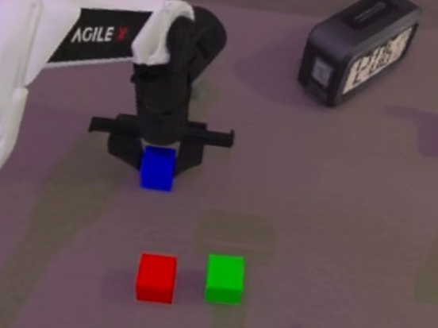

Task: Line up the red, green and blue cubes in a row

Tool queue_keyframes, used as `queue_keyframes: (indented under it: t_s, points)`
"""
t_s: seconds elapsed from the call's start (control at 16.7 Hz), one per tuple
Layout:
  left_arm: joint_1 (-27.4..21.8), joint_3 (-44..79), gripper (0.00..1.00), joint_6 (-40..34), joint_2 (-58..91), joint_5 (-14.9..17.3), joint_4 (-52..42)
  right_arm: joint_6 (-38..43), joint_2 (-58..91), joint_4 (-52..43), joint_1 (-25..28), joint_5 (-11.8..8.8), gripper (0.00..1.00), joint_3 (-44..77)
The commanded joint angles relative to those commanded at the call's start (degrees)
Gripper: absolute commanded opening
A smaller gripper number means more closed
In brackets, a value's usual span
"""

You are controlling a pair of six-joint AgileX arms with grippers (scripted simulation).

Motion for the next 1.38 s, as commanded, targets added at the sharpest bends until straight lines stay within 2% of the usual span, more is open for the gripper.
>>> queue_keyframes:
  t_s: [0.3, 0.66, 1.02, 1.2, 1.38]
  points:
    - [0.1, 1.3, 0.00, 0.5, -2.2, -0.7, -1.9, 0.0, 0.0, 0.0, 0.0, 0.0, 1.00, 0.0]
    - [0.9, 9.0, 0.00, 0.4, -5.4, -0.7, -13.4, 0.0, 0.0, 0.0, 0.0, 0.0, 1.00, 0.0]
    - [0.6, 9.7, 0.00, 0.4, -5.8, -0.8, -14.3, 0.0, 0.0, 0.0, 0.0, 0.0, 1.00, 0.0]
    - [-3.1, 11.1, 0.00, -3.5, -5.3, -0.9, -15.2, 0.0, 0.0, 0.0, 0.0, 0.0, 1.00, 0.0]
    - [-10.5, 13.5, 0.00, -10.9, -4.4, -1.0, -16.9, 0.0, 0.0, 0.0, 0.0, 0.0, 1.00, 0.0]
